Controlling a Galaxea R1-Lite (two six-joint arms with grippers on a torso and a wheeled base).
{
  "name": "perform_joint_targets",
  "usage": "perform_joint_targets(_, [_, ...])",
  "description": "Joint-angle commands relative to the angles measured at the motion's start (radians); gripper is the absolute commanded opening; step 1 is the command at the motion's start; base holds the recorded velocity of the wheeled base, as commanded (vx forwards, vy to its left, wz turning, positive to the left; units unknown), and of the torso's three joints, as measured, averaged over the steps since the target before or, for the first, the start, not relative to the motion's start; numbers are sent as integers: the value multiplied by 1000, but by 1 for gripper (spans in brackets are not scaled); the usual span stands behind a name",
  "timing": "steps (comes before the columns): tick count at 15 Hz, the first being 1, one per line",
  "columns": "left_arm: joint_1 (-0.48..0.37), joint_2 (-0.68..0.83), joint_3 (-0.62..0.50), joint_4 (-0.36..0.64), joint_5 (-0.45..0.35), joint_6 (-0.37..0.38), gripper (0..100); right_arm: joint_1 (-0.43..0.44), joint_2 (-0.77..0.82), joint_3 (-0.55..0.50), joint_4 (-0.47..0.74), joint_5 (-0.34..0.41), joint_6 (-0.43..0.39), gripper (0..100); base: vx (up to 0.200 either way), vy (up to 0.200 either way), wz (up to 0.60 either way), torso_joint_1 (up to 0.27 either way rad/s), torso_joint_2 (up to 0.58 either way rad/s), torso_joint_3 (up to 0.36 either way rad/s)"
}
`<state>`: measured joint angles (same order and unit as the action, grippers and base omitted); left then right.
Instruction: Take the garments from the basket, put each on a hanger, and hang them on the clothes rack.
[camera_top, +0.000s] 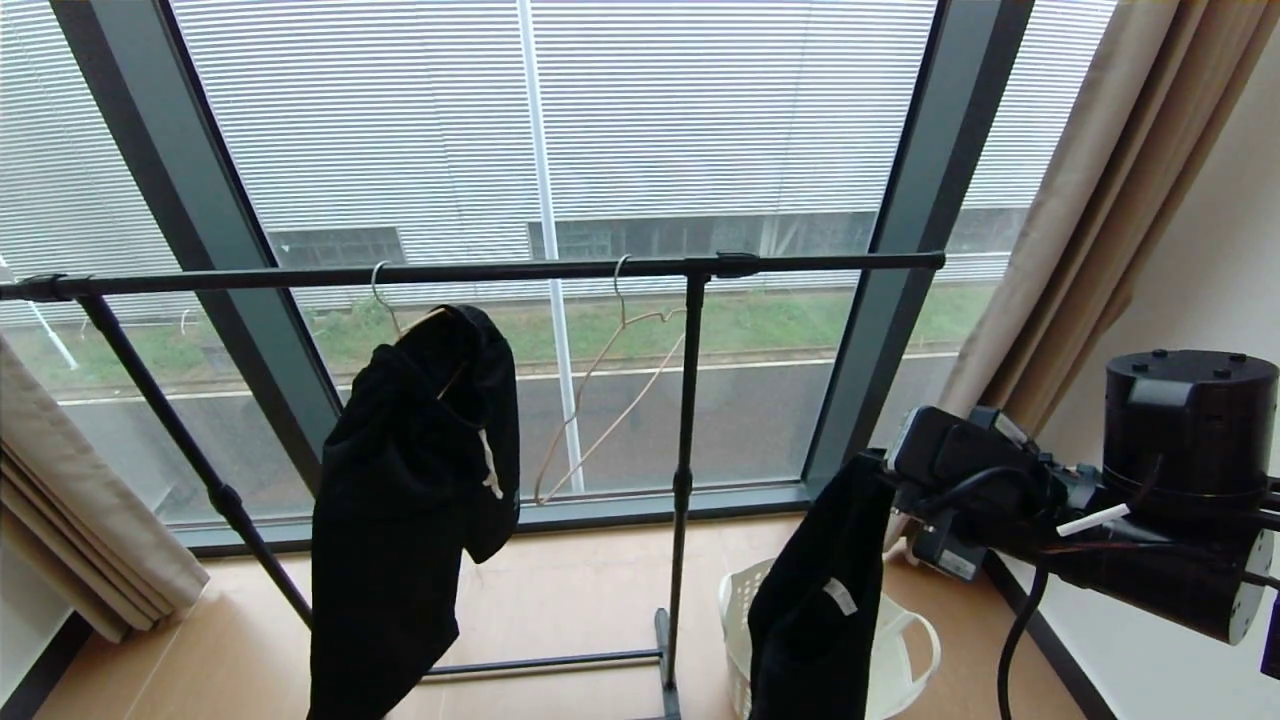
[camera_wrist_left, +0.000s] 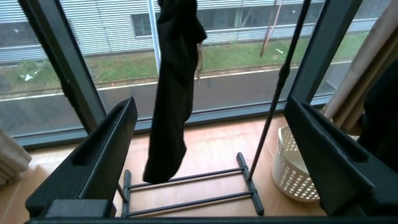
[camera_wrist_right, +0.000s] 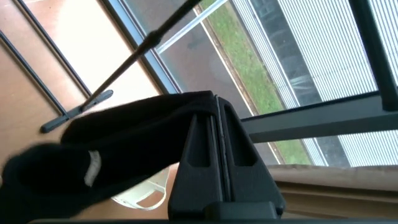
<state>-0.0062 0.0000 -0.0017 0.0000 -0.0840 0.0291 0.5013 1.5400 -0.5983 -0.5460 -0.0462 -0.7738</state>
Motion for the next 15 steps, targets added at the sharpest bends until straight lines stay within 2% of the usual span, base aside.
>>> perform_joint_targets(1, [0,0,0,0,0,0,100,2,2,0,0,0,-1,0,-200,200,0,2,7,2])
perform_joint_targets(7, [0,0,0,0,1,0,100,2,-3,2,0,0,-1,0,-200,0,0,7,3,-1])
perform_joint_targets(14, [0,0,0,0,1,2,100,0,0,2,0,0,-1,0,0,0,0,0,0,0])
perform_joint_targets(15, [0,0,0,0,0,2,100,2,0,2,0,0,-1,0,0,-200,0,22,7,2])
